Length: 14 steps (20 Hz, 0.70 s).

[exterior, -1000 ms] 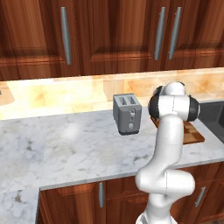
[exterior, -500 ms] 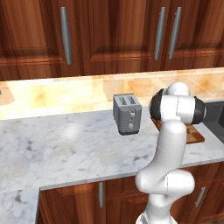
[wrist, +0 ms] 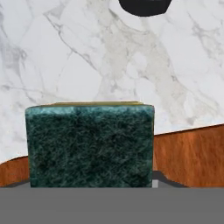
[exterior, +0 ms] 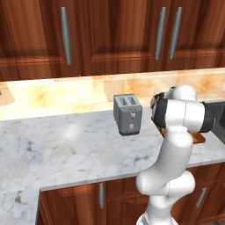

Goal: Pick up the sponge from the counter and clean the cutting board by briefly scrubbing or pressing down on the cutting board. Once finished, release the sponge.

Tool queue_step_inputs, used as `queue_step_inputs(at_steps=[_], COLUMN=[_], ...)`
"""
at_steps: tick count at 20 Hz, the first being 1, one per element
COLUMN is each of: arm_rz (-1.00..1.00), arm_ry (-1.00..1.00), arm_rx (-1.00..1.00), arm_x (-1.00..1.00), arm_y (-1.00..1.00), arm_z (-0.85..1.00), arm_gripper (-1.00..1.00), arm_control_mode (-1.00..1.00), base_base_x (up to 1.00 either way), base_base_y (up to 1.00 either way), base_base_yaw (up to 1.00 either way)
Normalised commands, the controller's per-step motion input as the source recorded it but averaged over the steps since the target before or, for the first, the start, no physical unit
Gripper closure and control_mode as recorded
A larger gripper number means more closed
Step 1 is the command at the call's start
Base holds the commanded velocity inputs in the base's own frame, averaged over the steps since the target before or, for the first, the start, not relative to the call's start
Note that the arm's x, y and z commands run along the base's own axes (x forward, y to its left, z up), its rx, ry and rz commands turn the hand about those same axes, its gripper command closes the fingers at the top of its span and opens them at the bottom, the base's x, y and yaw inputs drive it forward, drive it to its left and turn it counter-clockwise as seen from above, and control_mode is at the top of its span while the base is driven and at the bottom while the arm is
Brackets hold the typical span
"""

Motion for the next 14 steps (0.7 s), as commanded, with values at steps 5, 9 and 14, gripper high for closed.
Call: queue_step_inputs(at_steps=[5, 9, 14], arm_rz=[0.0, 0.0, 0.0], arm_ry=[0.29, 0.22, 0.03], arm_rx=[0.0, 0.0, 0.0], arm_x=[-0.24, -0.4, -0.44], arm_y=[0.71, 0.63, 0.45], arm_z=[0.05, 0.0, -0.2], arm_gripper=[1.0, 1.0, 1.0], arm_control_mode=[-1.0, -1.0, -1.0], base_base_x=[0.0, 0.0, 0.0], base_base_y=[0.0, 0.0, 0.0], base_base_yaw=[0.0, 0.0, 0.0])
